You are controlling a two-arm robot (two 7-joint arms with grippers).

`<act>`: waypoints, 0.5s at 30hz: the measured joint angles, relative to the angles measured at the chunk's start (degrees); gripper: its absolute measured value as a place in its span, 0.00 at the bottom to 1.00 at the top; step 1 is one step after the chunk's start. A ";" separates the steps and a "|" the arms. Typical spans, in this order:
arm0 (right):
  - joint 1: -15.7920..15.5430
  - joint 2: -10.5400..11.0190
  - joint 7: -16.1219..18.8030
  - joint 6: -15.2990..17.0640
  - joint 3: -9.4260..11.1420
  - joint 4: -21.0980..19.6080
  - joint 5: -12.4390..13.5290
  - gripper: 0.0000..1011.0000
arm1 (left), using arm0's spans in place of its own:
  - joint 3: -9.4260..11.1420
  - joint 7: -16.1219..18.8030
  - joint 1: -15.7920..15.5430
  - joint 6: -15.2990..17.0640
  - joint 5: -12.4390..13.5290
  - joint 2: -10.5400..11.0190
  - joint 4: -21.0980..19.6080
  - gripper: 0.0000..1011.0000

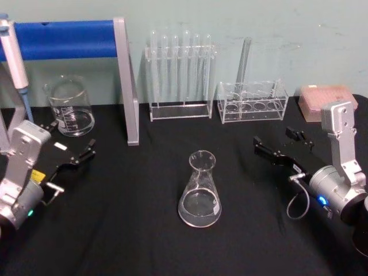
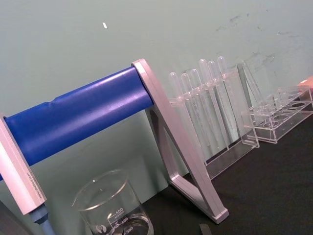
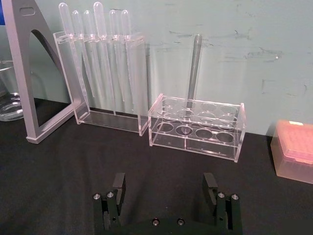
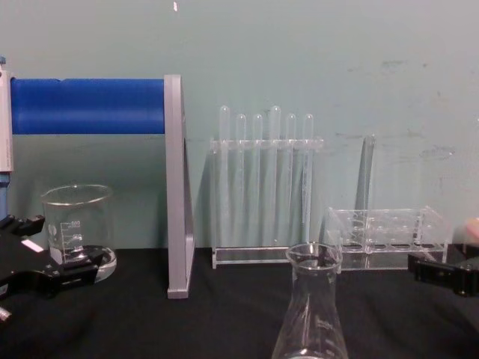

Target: Grasp the erlenmeyer flask with one hand, shake it three times, then place it back.

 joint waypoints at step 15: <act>0.00 0.00 0.00 0.00 0.00 0.00 0.00 0.99 | 0.00 0.00 0.00 0.00 0.00 0.00 0.00 0.99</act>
